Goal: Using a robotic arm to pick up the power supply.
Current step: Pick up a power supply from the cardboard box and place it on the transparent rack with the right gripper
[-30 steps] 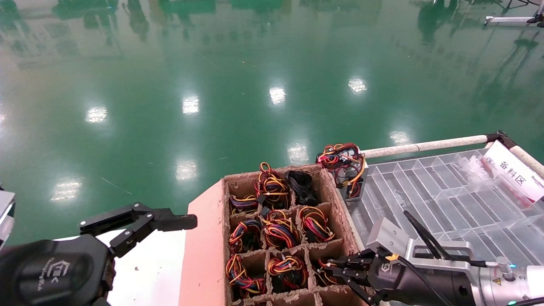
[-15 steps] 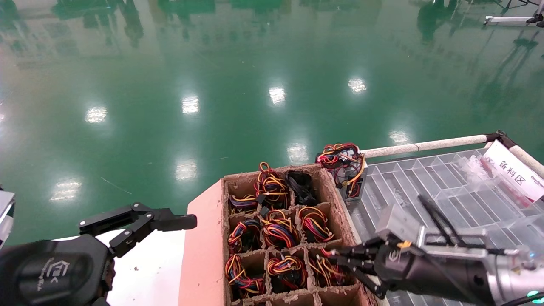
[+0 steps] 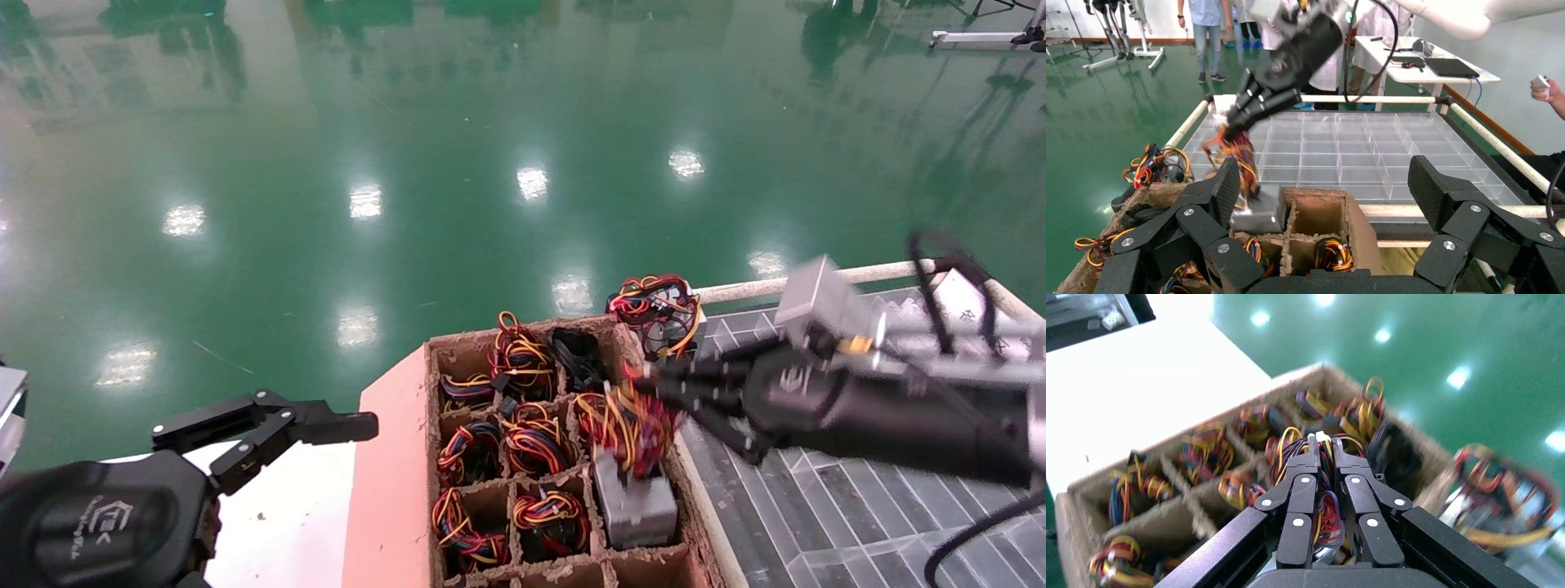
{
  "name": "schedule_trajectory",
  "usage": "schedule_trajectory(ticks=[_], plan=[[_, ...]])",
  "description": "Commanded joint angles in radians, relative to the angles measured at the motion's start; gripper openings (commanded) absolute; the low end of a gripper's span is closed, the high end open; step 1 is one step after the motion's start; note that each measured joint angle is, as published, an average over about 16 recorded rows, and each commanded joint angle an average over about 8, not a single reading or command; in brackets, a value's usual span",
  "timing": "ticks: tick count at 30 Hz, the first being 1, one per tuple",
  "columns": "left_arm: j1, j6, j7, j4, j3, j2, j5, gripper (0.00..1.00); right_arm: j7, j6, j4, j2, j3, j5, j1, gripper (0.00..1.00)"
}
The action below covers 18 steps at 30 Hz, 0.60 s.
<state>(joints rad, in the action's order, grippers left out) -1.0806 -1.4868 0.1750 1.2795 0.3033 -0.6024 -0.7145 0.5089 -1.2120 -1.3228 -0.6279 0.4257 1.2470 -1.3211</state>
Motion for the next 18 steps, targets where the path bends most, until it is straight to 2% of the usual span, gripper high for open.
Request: schedule_trajectory(ticks=[1,12,18], plan=[[0.0,0.0,0.0,0.0,0.0,0.0,0.0,1.0,0.001,-0.006,-0.001,-0.003,-0.007,-0.005,-0.029,0.0],[0.0,0.0,0.0,0.0,0.001,0.0,0.0,1.0,-0.059,-0.091,0.151,-0.051,-0.052,-0.095,-0.193,0.0],[0.0,0.0,0.0,0.0,0.001,0.0,0.001,1.0,-0.105,-0.153,0.255,-0.06,-0.055,-0.1,-0.281,0.0]])
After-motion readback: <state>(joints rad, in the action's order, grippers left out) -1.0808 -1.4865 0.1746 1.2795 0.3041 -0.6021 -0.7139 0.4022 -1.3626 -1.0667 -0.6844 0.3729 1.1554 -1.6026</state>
